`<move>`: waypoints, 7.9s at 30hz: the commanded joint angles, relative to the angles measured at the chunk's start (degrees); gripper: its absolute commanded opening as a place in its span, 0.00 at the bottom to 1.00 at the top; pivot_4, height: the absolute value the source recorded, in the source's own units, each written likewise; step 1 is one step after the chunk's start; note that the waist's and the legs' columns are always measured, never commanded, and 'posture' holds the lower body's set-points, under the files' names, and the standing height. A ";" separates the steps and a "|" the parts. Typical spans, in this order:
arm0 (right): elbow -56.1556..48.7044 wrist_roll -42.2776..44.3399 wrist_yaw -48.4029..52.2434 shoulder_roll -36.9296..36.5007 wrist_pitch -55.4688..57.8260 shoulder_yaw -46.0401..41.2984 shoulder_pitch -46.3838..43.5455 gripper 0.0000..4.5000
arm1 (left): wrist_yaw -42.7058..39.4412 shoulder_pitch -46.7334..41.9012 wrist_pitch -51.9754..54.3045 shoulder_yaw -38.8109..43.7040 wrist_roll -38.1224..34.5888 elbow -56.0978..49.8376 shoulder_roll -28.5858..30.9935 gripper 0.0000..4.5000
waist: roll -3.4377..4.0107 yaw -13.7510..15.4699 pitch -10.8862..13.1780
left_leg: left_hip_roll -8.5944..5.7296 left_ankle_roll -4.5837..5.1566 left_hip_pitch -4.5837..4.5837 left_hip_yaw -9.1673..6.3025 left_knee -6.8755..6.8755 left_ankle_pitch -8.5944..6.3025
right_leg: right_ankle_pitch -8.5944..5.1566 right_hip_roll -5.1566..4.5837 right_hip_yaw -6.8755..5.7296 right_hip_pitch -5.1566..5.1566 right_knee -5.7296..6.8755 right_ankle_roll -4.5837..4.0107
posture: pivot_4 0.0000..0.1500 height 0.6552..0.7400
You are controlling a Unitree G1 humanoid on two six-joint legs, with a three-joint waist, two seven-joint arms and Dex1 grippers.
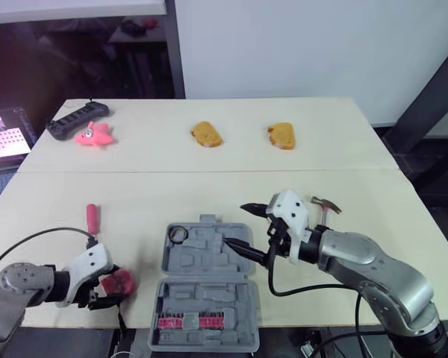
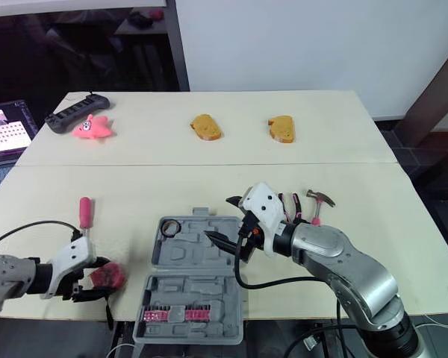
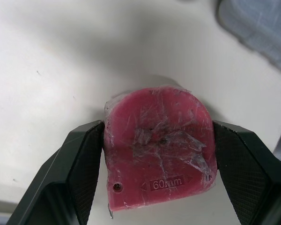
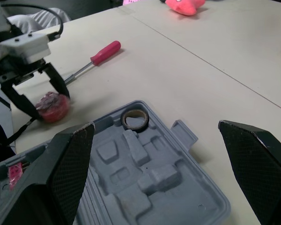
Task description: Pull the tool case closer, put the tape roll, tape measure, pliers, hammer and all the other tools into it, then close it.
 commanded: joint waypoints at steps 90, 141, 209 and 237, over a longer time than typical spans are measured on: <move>23.02 80.14 -50.66 -18.75 8.57 -7.79 20.08 0.11 | -19.40 -0.82 -11.60 6.11 -16.50 -11.05 -7.50 1.00 | 0.31 1.15 0.23 | 0.03 0.25 -0.69 -0.07 0.90 -0.11 | -0.06 0.25 0.34 -0.21 0.02 -0.03 | 1.00 1.00; 24.77 -34.80 23.41 -27.24 -48.69 12.86 15.26 0.99 | -15.85 -0.81 -11.74 3.93 -15.90 -12.10 -5.30 1.00 | 0.32 1.12 0.19 | 0.06 0.24 -0.60 0.02 0.94 -0.11 | -0.02 0.28 0.36 -0.20 0.05 0.03 | 1.00 1.00; 31.77 -47.59 34.72 -0.75 0.00 41.46 -36.41 0.98 | -9.44 -2.09 -12.59 2.75 -12.82 -8.71 -6.08 1.00 | 0.43 0.90 0.28 | 0.08 0.40 -0.01 -0.05 0.80 -0.21 | -0.05 0.25 0.21 0.33 0.06 0.04 | 1.00 1.00; 23.93 -36.36 31.19 -2.21 7.47 27.87 -30.38 0.39 | -9.77 -2.37 -12.21 2.52 -13.06 -8.77 -5.67 1.00 | 0.43 0.93 0.28 | 0.08 0.40 -0.02 -0.05 0.78 -0.21 | -0.06 0.25 0.21 0.33 0.04 0.04 | 1.00 1.00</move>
